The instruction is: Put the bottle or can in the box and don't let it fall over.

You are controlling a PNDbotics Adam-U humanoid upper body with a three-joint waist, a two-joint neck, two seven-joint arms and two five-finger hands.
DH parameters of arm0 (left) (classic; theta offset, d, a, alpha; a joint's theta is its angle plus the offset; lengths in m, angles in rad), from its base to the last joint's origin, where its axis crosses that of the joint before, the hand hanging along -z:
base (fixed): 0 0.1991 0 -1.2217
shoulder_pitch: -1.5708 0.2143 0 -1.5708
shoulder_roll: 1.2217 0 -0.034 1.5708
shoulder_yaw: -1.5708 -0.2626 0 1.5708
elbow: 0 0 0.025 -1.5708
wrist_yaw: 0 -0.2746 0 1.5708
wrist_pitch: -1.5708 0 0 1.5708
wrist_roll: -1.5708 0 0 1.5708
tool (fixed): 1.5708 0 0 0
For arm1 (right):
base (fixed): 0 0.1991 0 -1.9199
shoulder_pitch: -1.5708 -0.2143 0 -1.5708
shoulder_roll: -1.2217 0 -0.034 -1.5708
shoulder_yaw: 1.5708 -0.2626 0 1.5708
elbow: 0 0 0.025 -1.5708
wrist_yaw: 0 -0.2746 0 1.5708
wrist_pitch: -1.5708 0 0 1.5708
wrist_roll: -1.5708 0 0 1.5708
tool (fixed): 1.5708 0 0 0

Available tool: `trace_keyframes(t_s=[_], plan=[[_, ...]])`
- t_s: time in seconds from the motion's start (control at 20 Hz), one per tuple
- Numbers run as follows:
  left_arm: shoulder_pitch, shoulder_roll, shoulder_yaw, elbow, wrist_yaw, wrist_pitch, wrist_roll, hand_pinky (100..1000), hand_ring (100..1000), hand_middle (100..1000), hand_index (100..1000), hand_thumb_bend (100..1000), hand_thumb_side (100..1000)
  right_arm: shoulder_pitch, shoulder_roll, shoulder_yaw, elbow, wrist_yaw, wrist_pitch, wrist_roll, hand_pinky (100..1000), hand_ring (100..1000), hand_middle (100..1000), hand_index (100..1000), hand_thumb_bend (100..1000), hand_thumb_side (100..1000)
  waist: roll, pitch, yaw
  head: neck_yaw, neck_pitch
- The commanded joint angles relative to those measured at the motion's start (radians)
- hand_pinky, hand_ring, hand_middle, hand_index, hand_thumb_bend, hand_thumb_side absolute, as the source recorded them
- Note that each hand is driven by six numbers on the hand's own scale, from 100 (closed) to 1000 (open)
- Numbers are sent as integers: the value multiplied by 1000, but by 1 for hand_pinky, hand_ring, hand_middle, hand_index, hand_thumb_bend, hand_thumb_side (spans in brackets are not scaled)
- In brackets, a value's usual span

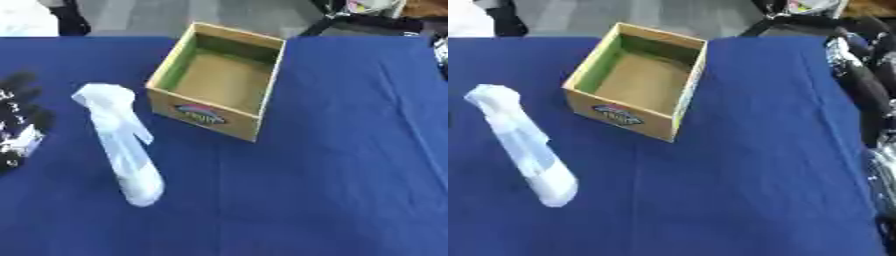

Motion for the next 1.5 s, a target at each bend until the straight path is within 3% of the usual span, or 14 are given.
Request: trace_keyframes(t_s=[0.05,0.2,0.4,1.5], plan=[[-1,14,6,-18,-4,4,-2,1000,1000,1000,1000,243,400,-11,-18,-12,-22,-3,0,-5,1000,994,1000,1000,100,499,1,-11,-1,5,27],[-1,13,6,-18,-5,3,-6,1000,1000,1000,1000,238,399,-10,-18,-12,-22,-5,-3,-4,1000,994,1000,1000,100,500,1,-11,0,4,71],[0,12,5,-18,-6,3,-10,1000,1000,1000,1000,236,399,-10,-19,-12,-22,-6,-4,-3,1000,994,1000,1000,100,500,1,-9,-1,1,88],[-10,74,-62,-18,-37,64,-134,1000,1000,1000,1000,277,471,-14,-19,-6,-22,-8,4,1,1000,994,1000,1000,100,498,4,-11,-7,-3,31]])
